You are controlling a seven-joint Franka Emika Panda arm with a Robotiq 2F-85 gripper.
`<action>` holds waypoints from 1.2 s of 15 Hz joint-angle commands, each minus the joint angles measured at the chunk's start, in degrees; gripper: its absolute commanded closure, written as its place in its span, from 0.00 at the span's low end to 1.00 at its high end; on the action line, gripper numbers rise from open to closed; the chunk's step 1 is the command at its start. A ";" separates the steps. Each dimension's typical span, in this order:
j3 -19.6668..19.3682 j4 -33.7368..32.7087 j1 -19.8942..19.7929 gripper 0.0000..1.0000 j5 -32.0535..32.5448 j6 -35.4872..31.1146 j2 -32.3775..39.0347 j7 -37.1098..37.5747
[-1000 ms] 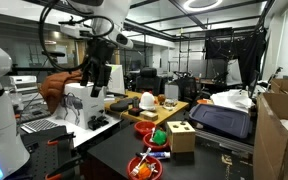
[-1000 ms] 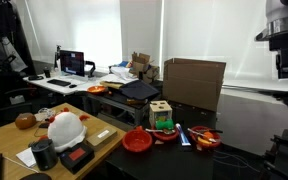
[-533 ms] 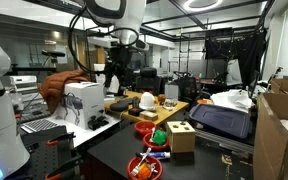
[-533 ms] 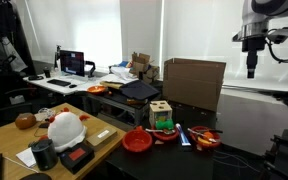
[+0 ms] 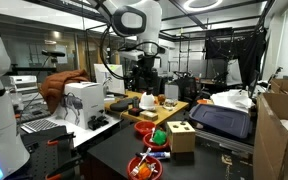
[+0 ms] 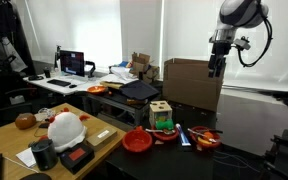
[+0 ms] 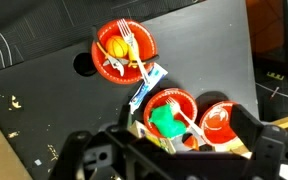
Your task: Put the tube in the red bowl to the right
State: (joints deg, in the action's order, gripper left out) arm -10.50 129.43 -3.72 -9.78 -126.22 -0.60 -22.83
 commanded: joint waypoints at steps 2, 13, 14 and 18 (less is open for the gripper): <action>2.81 -9.65 -1.23 0.00 -1.71 -7.20 13.08 7.55; 4.25 -27.74 -3.81 0.00 -0.70 -13.30 35.54 25.21; 4.43 -29.27 -3.78 0.00 -0.55 -12.66 37.18 26.17; 4.72 -33.68 -3.32 0.00 0.03 -11.60 42.96 29.16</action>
State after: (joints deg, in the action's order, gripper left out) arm -6.32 100.10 -6.91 -10.33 -139.55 38.42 3.44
